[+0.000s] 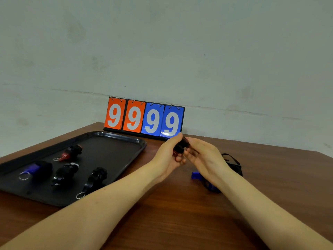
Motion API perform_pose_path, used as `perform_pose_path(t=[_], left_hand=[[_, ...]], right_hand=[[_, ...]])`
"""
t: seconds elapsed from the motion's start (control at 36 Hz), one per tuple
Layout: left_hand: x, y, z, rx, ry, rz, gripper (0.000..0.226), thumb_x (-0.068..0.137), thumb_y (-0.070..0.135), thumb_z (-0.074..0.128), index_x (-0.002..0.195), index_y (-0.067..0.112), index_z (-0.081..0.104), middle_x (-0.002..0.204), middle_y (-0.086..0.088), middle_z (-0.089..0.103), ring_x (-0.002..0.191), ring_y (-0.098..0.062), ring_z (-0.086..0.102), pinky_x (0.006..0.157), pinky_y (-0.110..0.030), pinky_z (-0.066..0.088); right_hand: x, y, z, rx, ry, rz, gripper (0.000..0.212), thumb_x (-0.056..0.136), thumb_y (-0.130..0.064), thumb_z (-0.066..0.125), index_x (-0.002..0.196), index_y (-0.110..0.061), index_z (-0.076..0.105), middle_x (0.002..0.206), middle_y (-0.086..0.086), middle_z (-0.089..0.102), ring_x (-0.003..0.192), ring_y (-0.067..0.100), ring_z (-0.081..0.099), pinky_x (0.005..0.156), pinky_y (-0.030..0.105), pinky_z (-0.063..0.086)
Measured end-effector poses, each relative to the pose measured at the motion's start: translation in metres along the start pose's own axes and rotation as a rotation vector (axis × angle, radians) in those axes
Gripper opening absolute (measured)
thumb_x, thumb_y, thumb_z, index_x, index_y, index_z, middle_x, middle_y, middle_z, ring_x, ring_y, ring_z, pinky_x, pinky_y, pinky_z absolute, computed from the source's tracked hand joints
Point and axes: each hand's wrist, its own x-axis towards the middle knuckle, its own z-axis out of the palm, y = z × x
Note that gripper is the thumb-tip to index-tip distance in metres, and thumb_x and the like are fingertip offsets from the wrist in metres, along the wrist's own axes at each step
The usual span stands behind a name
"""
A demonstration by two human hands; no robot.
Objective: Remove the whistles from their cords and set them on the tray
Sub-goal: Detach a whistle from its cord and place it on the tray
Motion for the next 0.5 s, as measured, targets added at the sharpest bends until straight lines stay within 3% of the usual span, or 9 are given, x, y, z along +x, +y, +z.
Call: perform_pose_path(t=[0.14, 0.31, 0.42, 0.5], left_hand=[[0.0004, -0.0019, -0.0003, -0.028, 0.003, -0.034, 0.03, 0.097, 0.031, 0.051, 0.112, 0.006, 0.058, 0.072, -0.005, 0.056, 0.054, -0.009, 0.044, 0.055, -0.022, 0.044], [0.0018, -0.0017, -0.0042, -0.035, 0.007, -0.071, 0.031, 0.097, 0.031, 0.049, 0.111, 0.005, 0.059, 0.073, -0.005, 0.055, 0.052, -0.008, 0.045, 0.054, -0.021, 0.044], [-0.0001, 0.0002, -0.0021, -0.083, 0.033, -0.068, 0.027, 0.096, 0.03, 0.049, 0.104, 0.007, 0.059, 0.073, -0.005, 0.055, 0.051, -0.008, 0.047, 0.057, -0.022, 0.044], [-0.0006, 0.0004, 0.0002, -0.101, 0.064, -0.06, 0.024, 0.097, 0.029, 0.05, 0.103, 0.007, 0.058, 0.073, -0.006, 0.054, 0.051, -0.008, 0.043, 0.056, -0.022, 0.042]], right_hand=[[-0.0006, 0.0023, 0.001, -0.155, 0.033, -0.076, 0.021, 0.097, -0.008, 0.051, 0.109, -0.001, 0.066, 0.085, 0.01, 0.064, 0.071, 0.011, 0.059, 0.066, 0.021, 0.055], [-0.0027, 0.0079, 0.0025, -0.451, 0.106, -0.203, 0.019, 0.094, -0.014, 0.057, 0.107, -0.01, 0.071, 0.096, 0.016, 0.071, 0.075, 0.016, 0.069, 0.075, 0.028, 0.058], [-0.0054, 0.0097, 0.0051, -0.466, 0.103, -0.253, 0.019, 0.092, -0.012, 0.06, 0.105, -0.022, 0.071, 0.09, -0.002, 0.074, 0.08, 0.007, 0.071, 0.068, 0.017, 0.055], [-0.0057, 0.0096, 0.0066, -0.453, 0.117, -0.257, 0.02, 0.092, -0.012, 0.061, 0.104, -0.025, 0.071, 0.084, -0.005, 0.075, 0.076, 0.008, 0.071, 0.065, 0.017, 0.055]])
